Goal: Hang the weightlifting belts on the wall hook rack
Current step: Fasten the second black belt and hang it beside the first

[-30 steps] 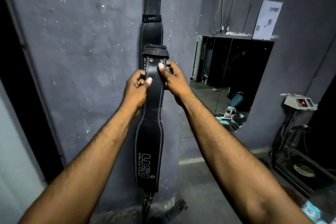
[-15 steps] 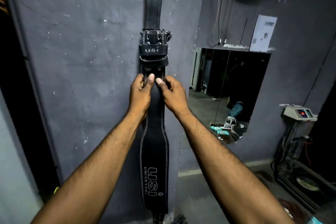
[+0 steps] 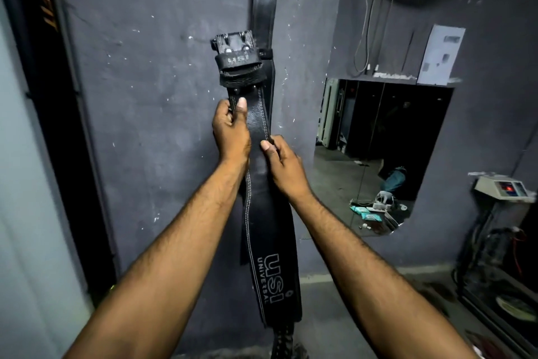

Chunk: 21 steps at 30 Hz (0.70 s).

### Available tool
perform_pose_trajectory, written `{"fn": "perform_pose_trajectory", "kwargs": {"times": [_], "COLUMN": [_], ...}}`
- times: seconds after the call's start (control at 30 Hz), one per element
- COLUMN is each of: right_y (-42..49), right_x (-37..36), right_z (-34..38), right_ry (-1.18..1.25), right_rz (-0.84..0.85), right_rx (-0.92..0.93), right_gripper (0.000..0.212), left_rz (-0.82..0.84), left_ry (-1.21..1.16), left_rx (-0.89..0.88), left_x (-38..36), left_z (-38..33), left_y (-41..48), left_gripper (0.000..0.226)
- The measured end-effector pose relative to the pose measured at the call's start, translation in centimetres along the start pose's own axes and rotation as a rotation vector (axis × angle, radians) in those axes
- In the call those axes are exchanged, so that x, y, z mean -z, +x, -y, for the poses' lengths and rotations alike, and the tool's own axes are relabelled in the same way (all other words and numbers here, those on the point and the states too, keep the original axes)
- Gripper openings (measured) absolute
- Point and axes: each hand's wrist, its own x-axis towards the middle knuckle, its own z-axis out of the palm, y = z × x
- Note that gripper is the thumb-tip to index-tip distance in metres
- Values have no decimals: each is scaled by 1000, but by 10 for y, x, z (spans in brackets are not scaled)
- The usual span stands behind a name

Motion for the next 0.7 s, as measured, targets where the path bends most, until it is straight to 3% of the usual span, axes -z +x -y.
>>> {"fn": "perform_pose_trajectory", "kwargs": {"times": [0.1, 0.17, 0.27, 0.43, 0.6, 0.7], "right_y": [-17, -26, -27, -46, -52, -60], "right_x": [2, -2, -4, 12, 12, 17], "right_z": [-16, -22, -19, -20, -25, -27], "right_ry": [70, 54, 30, 231, 134, 219], "right_rz": [224, 189, 68, 202, 48, 116], "right_rx": [-51, -29, 5, -101, -63, -138], "right_gripper": [25, 15, 19, 25, 13, 24], "left_rz": [-27, -37, -39, -65, -58, -44], "left_ry": [-6, -1, -6, -77, -77, -74], "left_rx": [-28, -40, -58, -34, -43, -46], "left_x": [0, 0, -4, -4, -13, -15], "left_z": [-12, -18, -25, -31, -41, -41], "left_y": [10, 17, 18, 24, 20, 19], "left_gripper": [25, 24, 23, 25, 28, 28]}}
